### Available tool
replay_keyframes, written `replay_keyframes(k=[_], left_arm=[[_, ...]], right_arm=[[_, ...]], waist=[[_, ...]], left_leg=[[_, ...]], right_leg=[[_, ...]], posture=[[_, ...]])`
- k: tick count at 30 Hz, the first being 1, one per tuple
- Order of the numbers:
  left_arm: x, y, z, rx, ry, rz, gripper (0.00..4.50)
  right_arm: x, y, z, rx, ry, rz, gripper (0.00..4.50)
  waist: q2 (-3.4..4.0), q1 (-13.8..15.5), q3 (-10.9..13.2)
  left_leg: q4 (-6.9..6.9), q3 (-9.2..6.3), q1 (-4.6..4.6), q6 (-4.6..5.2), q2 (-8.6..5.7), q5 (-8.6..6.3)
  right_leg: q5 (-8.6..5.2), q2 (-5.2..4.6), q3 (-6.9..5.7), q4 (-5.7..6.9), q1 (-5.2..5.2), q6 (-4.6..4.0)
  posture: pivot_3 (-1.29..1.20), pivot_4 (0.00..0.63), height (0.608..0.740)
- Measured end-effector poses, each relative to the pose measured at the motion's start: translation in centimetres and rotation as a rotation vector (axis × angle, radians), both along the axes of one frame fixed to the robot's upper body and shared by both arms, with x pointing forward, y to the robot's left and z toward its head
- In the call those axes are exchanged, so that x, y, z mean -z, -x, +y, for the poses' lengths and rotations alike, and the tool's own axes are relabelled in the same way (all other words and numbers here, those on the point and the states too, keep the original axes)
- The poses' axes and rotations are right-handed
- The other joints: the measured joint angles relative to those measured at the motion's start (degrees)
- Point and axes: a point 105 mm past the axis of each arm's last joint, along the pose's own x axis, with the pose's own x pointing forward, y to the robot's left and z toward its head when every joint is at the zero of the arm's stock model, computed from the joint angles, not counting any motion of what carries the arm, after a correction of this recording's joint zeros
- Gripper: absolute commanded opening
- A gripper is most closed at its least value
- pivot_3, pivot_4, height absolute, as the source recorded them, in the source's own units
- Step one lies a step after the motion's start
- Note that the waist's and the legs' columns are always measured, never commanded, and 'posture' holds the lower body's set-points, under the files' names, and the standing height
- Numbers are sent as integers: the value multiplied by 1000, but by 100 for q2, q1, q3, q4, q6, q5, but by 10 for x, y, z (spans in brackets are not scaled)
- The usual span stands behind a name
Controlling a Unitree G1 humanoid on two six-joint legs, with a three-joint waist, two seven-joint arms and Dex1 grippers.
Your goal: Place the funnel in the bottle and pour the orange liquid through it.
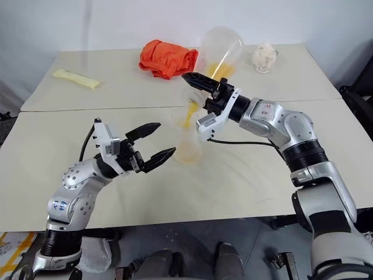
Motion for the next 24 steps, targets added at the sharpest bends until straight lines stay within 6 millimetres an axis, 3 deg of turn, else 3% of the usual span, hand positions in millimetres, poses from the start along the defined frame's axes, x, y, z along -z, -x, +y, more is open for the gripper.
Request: replay_keyframes(k=[8, 24], left_arm=[[-1, 0, 0, 0, 6, -9, 4500], [-2, 0, -1, -5, 18, -16, 4500]], right_arm=[[6, -5, -2, 13, 2, 12, 2492], [-3, -2, 1, -10, -7, -37, 2492]], waist=[[0, -2, 0], [0, -1, 0]], left_leg=[[-1, 0, 0, 0, 0, 0], [-1, 0, 0, -1, 0, 0]], right_leg=[[0, 0, 0, 0, 0, 0], [0, 0, 0, -1, 0, 0]], posture=[[0, 150, 740], [0, 150, 740]])
